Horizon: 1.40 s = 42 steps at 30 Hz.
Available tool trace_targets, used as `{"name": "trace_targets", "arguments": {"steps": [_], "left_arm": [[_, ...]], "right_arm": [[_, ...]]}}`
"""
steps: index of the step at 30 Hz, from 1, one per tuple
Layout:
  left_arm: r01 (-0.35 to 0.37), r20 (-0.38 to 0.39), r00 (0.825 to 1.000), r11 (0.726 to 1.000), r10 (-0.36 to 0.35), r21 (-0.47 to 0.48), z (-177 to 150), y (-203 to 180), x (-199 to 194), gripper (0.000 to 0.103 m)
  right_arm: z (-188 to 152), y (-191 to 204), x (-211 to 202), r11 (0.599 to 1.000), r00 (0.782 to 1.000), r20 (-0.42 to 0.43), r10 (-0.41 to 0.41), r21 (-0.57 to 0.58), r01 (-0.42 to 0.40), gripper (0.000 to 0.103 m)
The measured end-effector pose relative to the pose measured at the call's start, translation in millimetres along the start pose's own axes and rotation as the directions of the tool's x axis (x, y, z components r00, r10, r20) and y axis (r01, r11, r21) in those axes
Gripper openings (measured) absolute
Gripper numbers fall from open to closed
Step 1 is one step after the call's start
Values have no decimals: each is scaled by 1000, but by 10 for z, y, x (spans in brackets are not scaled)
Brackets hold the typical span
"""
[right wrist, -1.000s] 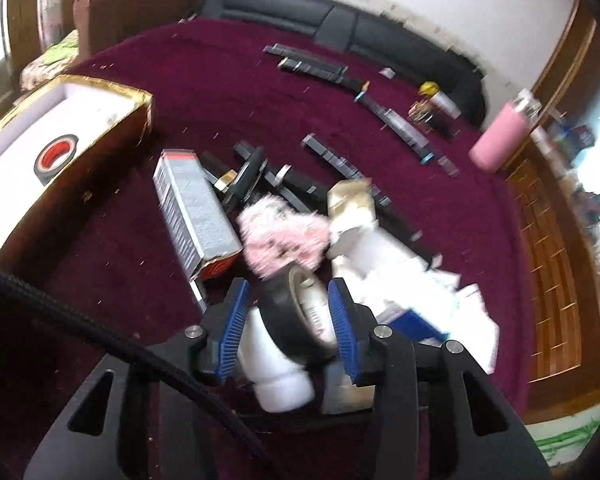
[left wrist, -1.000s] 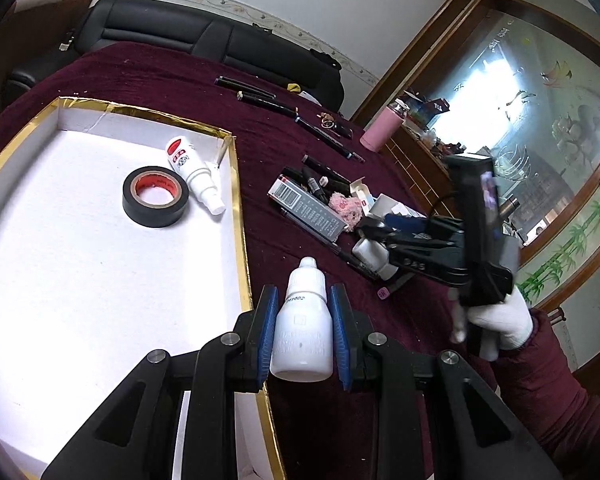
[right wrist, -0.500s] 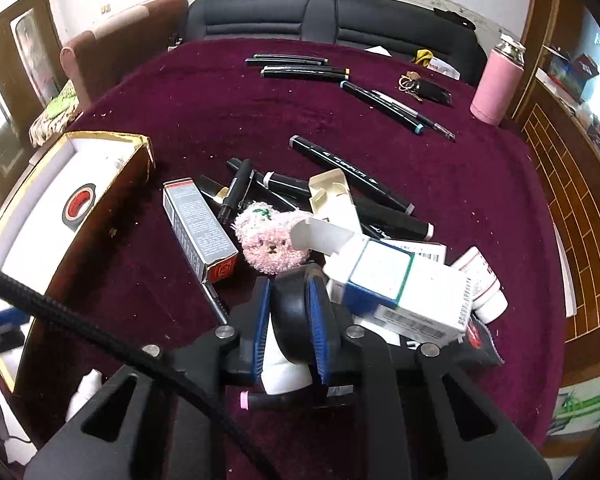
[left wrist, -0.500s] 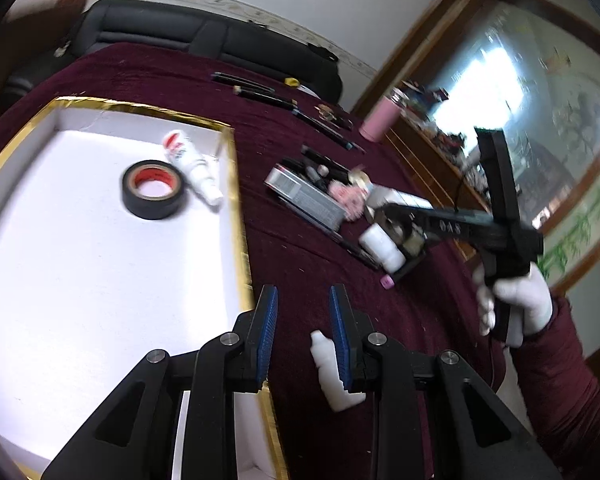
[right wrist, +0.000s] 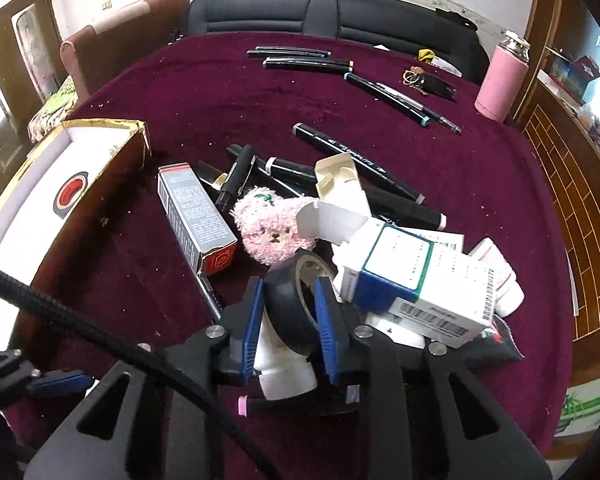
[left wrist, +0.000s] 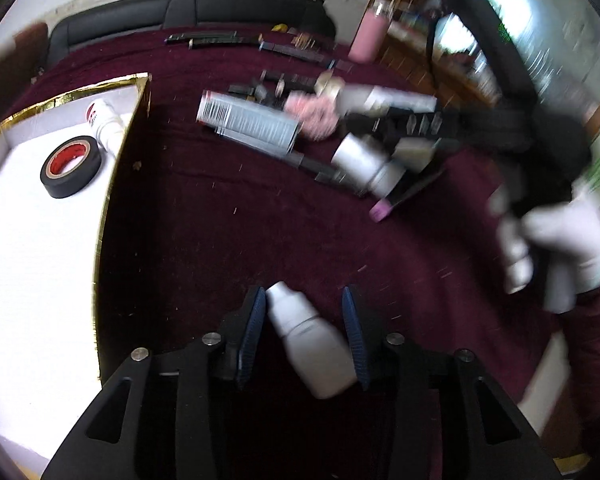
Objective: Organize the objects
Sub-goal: 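Grasp the black tape roll with grey core with right while left holds dropper bottle, then place dropper bottle and tape roll into the white box, opening both tools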
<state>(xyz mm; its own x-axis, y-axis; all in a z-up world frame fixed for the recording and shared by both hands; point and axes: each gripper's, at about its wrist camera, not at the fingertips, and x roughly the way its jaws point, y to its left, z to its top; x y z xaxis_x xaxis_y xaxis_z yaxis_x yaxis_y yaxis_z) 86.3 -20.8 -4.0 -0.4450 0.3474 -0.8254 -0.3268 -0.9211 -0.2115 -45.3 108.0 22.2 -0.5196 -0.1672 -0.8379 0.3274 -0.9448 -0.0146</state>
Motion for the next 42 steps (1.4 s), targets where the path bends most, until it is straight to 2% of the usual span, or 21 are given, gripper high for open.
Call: {"name": "trace_targets", "arguments": {"steps": [3,5,6,7,9,11,14,16,19,22,24,26,31,36,39,42], "left_arm": [[-92,45,995,991,88,95,-68,-163,37,39],[-106,61,993,985,99,138,-114,-202,39,36],[-81,62,995,987,73,138,-123,-180,18,19],[-36,51,998,992,30,123,-127,-132,0,19],[-15,58,998,995,9,102,-132,-58,-63,19],[36,73,997,997,-41,68,-139,28,-145,19],[106,119,987,994,-107,13,-116,165,-323,19],[129,151,980,992,-126,-13,-78,233,-438,19],[178,206,965,983,-165,-46,-57,352,-650,19],[198,250,953,977,-172,-80,0,527,-818,19],[206,268,948,973,-172,-104,44,670,-890,19],[191,291,946,972,-144,-140,102,869,-990,19],[126,303,952,964,-51,-233,354,1475,-1063,19],[72,229,973,942,5,-327,658,2067,-771,19],[44,186,982,932,25,-361,794,2284,-576,19],[29,165,985,919,40,-393,874,2434,-459,19]], "right_arm": [[-6,7,16,1000,1000,5,12,-5,-12,29],[-20,15,65,1000,1000,-15,5,-18,-5,30],[-26,30,79,999,1000,-22,-10,-30,10,31],[-37,48,79,999,999,-26,-25,-42,24,31],[-48,62,40,998,999,-27,-31,-51,29,22],[-49,41,-9,999,1000,-16,-21,-37,20,17],[-23,-55,-130,999,999,5,42,25,-42,17],[-1,-122,-230,994,996,28,80,67,-82,17],[42,-211,-378,977,984,65,166,127,-173,17],[119,-239,-493,951,966,102,239,176,-254,17],[184,-193,-551,942,958,123,260,184,-280,17],[272,-101,-576,934,948,135,288,181,-309,17],[550,307,-472,893,905,135,403,160,-421,18],[889,864,-124,832,847,102,522,158,-532,18],[1070,1163,155,800,819,70,570,180,-572,18],[1218,1387,450,751,777,44,628,228,-620,18]]}}
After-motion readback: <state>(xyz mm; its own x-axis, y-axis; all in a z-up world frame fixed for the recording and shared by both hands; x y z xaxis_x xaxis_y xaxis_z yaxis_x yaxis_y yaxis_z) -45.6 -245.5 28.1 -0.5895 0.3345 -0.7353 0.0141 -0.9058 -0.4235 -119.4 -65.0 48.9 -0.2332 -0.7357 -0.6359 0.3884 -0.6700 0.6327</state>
